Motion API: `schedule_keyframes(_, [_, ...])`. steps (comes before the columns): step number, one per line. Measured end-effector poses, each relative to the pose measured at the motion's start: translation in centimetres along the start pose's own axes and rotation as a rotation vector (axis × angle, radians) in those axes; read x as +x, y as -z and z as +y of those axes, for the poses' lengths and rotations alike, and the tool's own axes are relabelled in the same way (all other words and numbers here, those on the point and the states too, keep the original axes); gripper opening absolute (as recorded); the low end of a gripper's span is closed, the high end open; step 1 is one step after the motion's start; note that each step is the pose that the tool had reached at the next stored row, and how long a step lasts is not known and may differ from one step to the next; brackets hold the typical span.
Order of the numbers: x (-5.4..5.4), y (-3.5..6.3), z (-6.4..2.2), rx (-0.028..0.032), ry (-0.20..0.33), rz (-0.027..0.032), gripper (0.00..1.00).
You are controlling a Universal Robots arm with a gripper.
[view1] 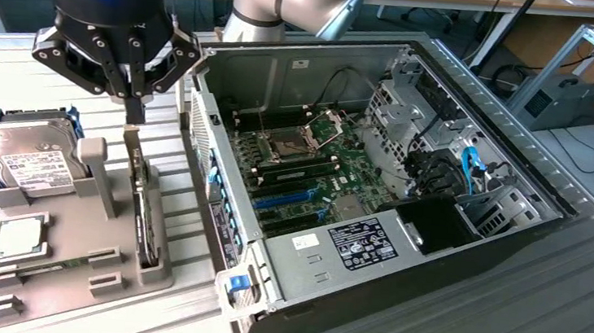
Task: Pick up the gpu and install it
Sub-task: 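Reach for the gpu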
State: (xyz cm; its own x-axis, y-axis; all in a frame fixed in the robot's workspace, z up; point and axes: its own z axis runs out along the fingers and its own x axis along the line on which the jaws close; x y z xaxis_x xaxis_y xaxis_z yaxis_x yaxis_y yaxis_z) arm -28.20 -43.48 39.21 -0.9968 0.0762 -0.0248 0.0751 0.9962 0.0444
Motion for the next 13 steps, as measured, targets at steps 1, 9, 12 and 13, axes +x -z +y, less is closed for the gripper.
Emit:
schedule_keyframes(1, [0.00,0.00,-0.05,-0.0001,0.000,0.0000,0.11])
schedule_keyframes(9, [-0.01,-0.01,-0.44,0.0000,0.000,0.0000,0.11])
schedule_keyframes(12, [-0.01,-0.01,-0.56,-0.0001,0.000,0.0000,0.11])
schedule_keyframes(13, [-0.02,-0.01,-0.60,-0.0001,0.000,0.0000,0.11])
